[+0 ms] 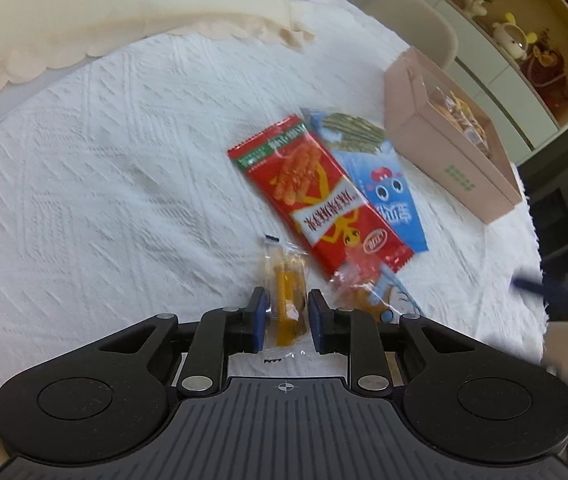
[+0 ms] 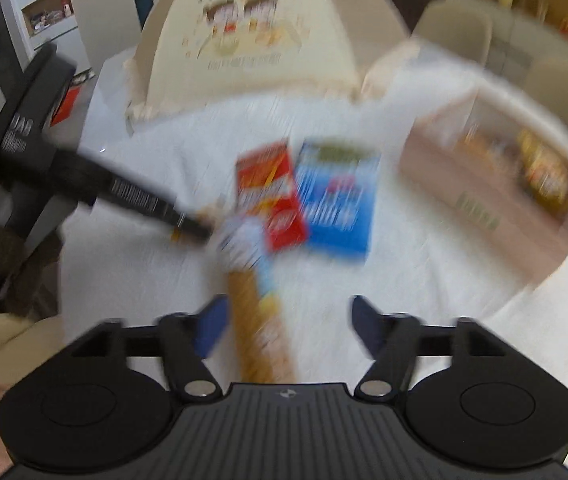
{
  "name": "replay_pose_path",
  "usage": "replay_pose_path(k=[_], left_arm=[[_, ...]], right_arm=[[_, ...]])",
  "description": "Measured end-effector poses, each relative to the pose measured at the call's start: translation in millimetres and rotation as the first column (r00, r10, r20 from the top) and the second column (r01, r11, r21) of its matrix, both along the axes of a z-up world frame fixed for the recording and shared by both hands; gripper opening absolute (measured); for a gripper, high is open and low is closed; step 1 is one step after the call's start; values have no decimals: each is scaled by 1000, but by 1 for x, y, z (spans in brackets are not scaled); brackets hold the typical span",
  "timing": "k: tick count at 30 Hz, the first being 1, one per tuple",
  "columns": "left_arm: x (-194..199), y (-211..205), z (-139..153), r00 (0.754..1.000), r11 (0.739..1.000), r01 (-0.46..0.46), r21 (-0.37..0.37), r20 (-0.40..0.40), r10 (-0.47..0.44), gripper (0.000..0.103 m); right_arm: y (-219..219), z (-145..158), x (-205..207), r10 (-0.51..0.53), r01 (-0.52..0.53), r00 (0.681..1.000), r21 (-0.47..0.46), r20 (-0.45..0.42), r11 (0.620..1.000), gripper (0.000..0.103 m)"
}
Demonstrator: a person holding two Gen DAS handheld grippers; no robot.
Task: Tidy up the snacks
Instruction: 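Grasp the blue seaweed bag with the right gripper while the left holds the orange packet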
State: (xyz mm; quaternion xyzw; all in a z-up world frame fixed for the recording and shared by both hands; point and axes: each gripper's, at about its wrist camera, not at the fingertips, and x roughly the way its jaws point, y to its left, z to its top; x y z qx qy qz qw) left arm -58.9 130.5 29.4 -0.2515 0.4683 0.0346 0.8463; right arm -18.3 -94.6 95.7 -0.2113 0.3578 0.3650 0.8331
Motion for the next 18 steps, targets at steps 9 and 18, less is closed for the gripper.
replay_pose_path(k=[9, 18], left_arm=[[-26, 23, 0, 992, 992, -127, -13, 17, 127, 26], [-33, 27, -5, 984, 984, -170, -57, 38, 173, 26]], right_arm=[[51, -28, 77, -149, 150, 988, -22, 43, 988, 76], [106, -67, 118, -185, 188, 967, -1, -176, 982, 85]])
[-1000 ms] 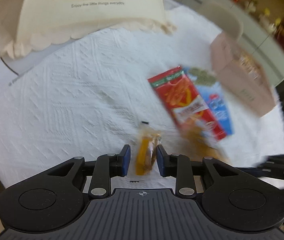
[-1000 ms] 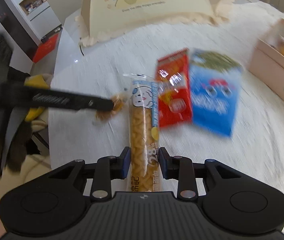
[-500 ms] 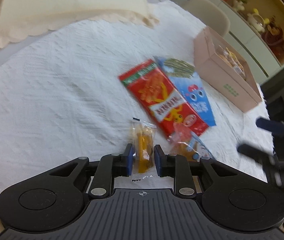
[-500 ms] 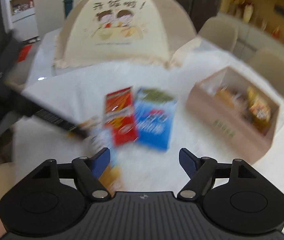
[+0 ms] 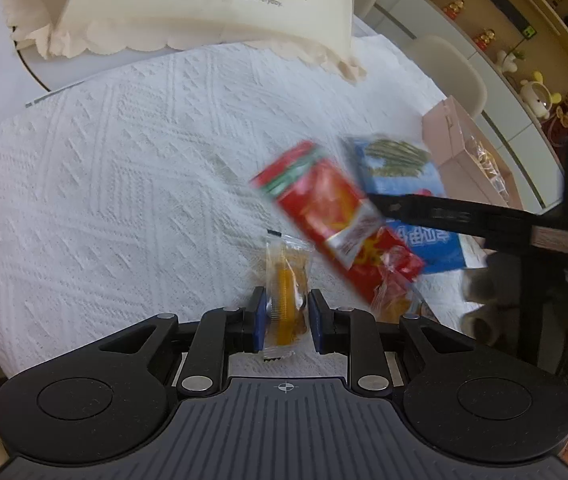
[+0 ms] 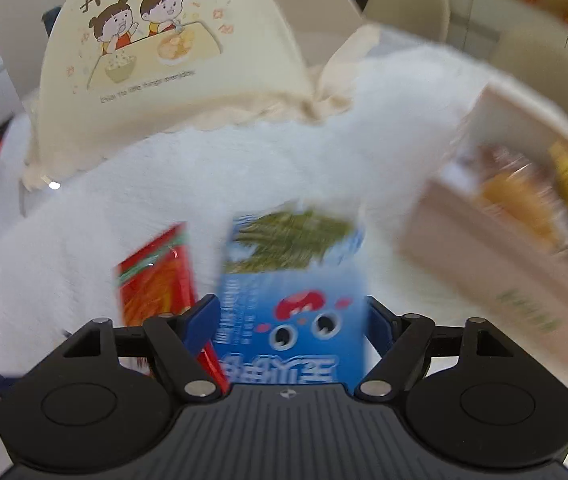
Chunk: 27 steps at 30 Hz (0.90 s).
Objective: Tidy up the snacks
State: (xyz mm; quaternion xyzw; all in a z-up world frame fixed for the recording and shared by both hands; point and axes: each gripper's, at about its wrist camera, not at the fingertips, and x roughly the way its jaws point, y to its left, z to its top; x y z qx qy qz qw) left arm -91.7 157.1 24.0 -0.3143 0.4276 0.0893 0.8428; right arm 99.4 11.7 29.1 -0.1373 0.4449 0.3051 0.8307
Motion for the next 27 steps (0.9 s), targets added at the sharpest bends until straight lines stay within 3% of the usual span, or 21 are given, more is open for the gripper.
replay_pose_path(k=[3, 7, 8, 15, 22, 27], left_arm=[[2, -2, 1, 1000, 1000, 7, 14, -7, -7, 26], [4, -5, 3, 1000, 999, 25, 33, -17, -24, 26], [4, -7, 4, 999, 999, 33, 34, -18, -32, 26], [11, -36, 9, 984, 983, 181, 19, 4, -181, 26], [11, -39, 44, 988, 990, 125, 67, 87, -130, 26], [25, -62, 67, 963, 971, 228, 66, 131, -235, 26]], right_arm=[[15, -7, -10, 24, -16, 995, -78, 98, 997, 91], [16, -3, -22, 80, -52, 980, -151, 183, 987, 91], [12, -2, -25, 97, -65, 976, -166, 193, 984, 87], [-52, 12, -44, 107, -98, 991, -104, 86, 990, 77], [-139, 27, -79, -8, 12, 998, -63, 68, 998, 77], [-171, 20, -102, -44, 51, 995, -83, 88, 995, 77]])
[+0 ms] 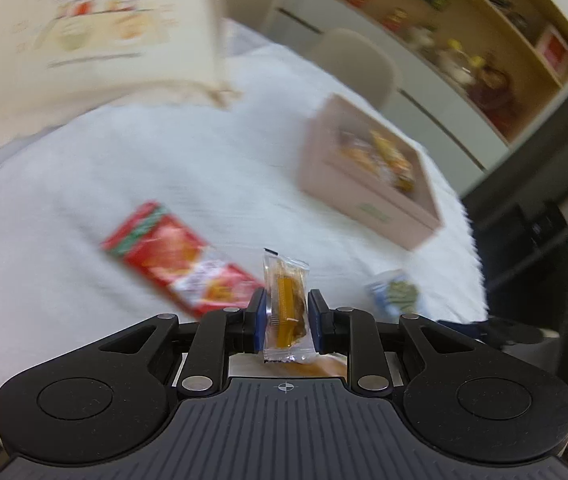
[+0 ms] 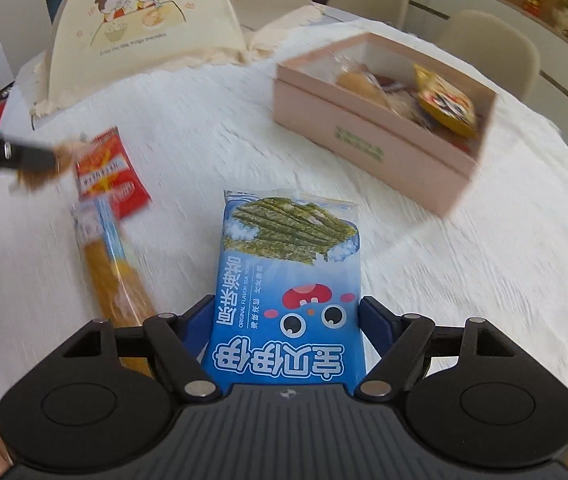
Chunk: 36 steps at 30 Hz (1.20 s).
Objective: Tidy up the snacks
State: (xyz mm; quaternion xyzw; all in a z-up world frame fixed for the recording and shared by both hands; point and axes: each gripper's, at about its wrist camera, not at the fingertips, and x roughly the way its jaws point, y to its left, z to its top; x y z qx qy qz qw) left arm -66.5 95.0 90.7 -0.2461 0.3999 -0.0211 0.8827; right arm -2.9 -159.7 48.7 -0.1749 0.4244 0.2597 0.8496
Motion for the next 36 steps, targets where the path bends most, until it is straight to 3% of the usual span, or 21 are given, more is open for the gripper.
replay_pose_path(k=[6, 8, 15, 22, 28, 30, 31, 36], left_arm=[[25, -46, -4, 988, 988, 153, 17, -10, -153, 26], [40, -62, -13, 984, 983, 180, 38, -14, -179, 26], [102, -105, -58, 954, 933, 272, 234, -192, -229, 28], [106, -120, -65, 930, 896, 341, 285, -242, -277, 33], [112, -115, -64, 928, 909, 334, 248, -258, -271, 32], [111, -114, -64, 929, 915, 326, 237, -259, -264, 32], [111, -113, -64, 930, 918, 323, 232, -258, -262, 33], [102, -112, -64, 937, 924, 310, 223, -237, -257, 33]], right_arm=[[-22, -3, -12, -66, 66, 998, 43, -3, 997, 78], [-25, -7, -11, -86, 86, 996, 37, -11, 996, 82], [-29, -28, -2, -152, 155, 986, 35, -63, 987, 89], [-31, -35, -7, -178, 178, 984, 47, 4, 983, 100], [-33, -31, 0, -208, 206, 977, 37, 53, 978, 99], [-34, -30, 5, -191, 190, 981, 42, 30, 981, 92], [-35, -27, 7, -177, 176, 984, 60, 7, 982, 83], [-45, 13, 2, -162, 154, 985, 133, 54, 979, 82]])
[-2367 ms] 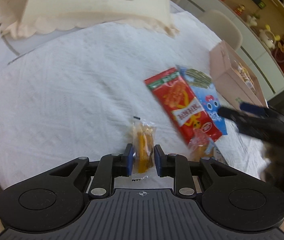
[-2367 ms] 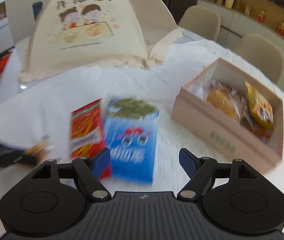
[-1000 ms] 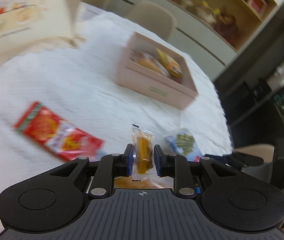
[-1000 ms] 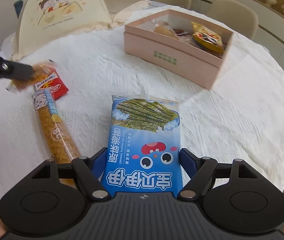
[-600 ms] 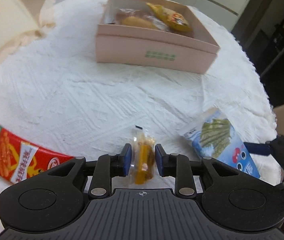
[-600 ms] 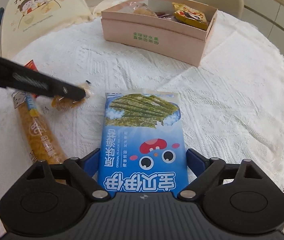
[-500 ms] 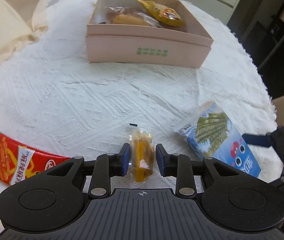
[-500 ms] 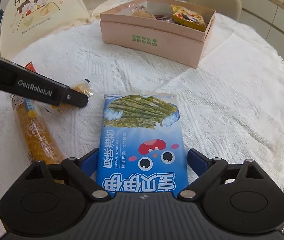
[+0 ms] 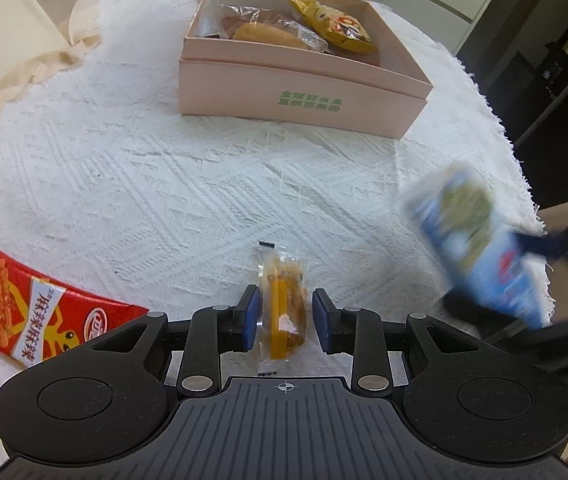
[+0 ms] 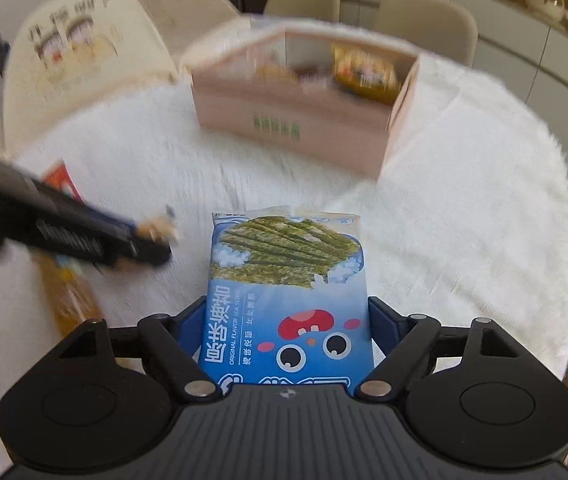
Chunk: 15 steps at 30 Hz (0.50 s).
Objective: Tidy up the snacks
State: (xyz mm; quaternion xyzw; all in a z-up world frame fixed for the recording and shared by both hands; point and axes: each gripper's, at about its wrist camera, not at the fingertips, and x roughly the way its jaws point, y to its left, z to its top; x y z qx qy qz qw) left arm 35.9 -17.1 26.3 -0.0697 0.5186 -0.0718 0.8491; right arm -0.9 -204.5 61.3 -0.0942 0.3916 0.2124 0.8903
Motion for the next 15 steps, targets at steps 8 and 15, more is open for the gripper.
replay_pose_path(k=[8, 15], left_arm=[[-6, 8, 76, 964, 997, -40, -72, 259, 57, 25], [77, 26, 175, 888, 977, -85, -197, 430, 163, 25]], right_arm=[[-29, 85, -9, -63, 39, 975, 114, 212, 993, 82], [-43, 108, 7, -132, 97, 951, 135, 278, 986, 82]])
